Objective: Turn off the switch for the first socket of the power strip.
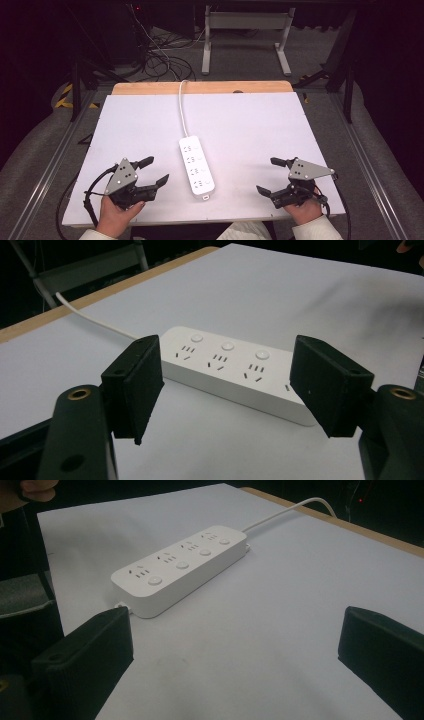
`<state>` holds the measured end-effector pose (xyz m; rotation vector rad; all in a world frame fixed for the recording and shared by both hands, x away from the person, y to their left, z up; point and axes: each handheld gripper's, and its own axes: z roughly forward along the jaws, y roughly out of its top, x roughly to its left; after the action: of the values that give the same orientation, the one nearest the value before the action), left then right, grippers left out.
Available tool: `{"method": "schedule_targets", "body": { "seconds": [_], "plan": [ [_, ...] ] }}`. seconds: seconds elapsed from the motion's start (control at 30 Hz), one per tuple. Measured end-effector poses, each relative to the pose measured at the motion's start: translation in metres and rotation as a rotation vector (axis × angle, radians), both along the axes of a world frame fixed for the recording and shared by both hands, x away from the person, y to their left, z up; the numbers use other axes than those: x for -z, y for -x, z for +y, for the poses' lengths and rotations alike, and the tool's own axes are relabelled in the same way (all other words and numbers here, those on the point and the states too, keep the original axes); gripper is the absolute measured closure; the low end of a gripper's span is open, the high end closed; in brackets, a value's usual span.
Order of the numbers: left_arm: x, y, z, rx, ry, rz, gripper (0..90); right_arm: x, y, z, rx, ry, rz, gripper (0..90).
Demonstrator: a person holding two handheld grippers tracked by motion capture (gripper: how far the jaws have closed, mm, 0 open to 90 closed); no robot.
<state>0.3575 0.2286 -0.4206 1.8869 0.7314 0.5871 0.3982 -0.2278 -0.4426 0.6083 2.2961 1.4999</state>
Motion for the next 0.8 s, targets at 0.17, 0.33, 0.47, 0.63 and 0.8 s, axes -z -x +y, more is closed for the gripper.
{"method": "schedule_targets", "body": {
  "seconds": [0.17,0.33,0.47,0.63,0.8],
  "plan": [
    [-0.004,-0.008,-0.004,0.028,0.046,0.036,29.9,0.001,-0.001,0.0,-0.009,0.0,0.003,1.5],
    [-0.01,-0.017,-0.017,0.04,0.008,0.029,32.9,0.001,-0.001,-0.001,-0.009,-0.002,0.003,1.5],
    [-0.013,-0.024,-0.022,0.023,0.026,0.038,31.0,0.001,-0.001,0.0,-0.012,-0.001,0.004,1.5],
    [-0.017,-0.026,-0.026,0.016,0.015,0.045,36.8,0.001,-0.001,-0.002,-0.02,-0.024,0.009,1.5],
    [-0.021,-0.03,-0.028,0.005,0.003,0.016,37.1,0.001,-0.002,-0.002,-0.024,-0.024,0.012,1.5]
  ]
}}
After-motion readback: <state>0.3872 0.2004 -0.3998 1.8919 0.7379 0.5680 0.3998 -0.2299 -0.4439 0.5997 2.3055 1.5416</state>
